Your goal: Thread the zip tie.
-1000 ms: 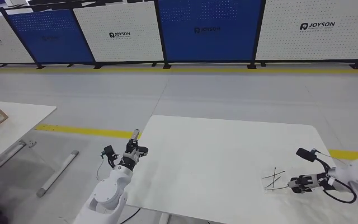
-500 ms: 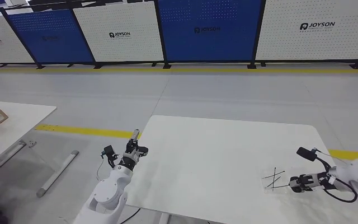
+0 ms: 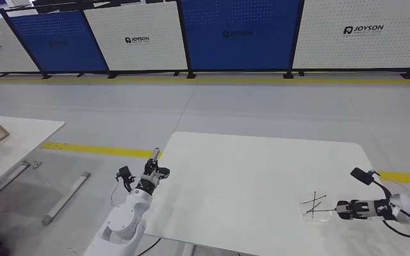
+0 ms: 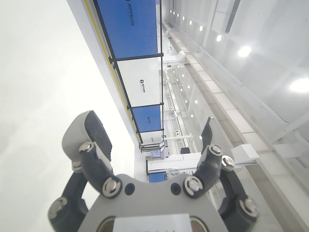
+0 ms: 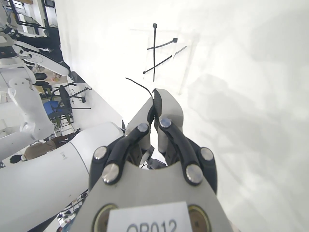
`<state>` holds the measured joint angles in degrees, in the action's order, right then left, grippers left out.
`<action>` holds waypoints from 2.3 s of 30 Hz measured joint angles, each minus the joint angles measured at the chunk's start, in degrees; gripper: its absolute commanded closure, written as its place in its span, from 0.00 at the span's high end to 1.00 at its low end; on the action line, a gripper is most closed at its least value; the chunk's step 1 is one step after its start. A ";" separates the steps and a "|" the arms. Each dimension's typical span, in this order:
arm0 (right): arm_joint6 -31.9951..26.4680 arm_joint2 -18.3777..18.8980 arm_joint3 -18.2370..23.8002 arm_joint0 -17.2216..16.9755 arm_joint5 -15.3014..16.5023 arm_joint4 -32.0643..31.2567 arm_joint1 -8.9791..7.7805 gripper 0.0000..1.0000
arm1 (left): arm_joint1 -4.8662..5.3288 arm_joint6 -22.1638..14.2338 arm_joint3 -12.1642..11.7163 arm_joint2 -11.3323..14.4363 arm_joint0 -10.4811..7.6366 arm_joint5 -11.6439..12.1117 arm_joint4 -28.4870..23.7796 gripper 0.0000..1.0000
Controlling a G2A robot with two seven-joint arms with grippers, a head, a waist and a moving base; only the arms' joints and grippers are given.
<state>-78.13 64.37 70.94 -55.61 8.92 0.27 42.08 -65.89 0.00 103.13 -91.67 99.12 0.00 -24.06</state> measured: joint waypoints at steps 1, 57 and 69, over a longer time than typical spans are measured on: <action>0.00 -0.02 -0.03 0.04 0.00 -0.01 0.01 0.00 | 0.00 0.00 0.00 0.00 0.00 0.00 0.00 1.00; 15.80 12.33 22.53 -21.96 2.39 17.19 -2.12 0.00 | 0.00 0.00 0.00 0.00 0.00 0.00 0.00 1.00; 15.81 12.33 22.53 -21.96 2.38 17.19 -2.12 0.00 | 0.44 -12.41 4.42 3.04 0.07 -1.68 3.23 1.00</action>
<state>-62.33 76.71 93.47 -77.57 11.29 17.46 39.97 -65.45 -12.41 107.55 -88.63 99.19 -1.68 -20.83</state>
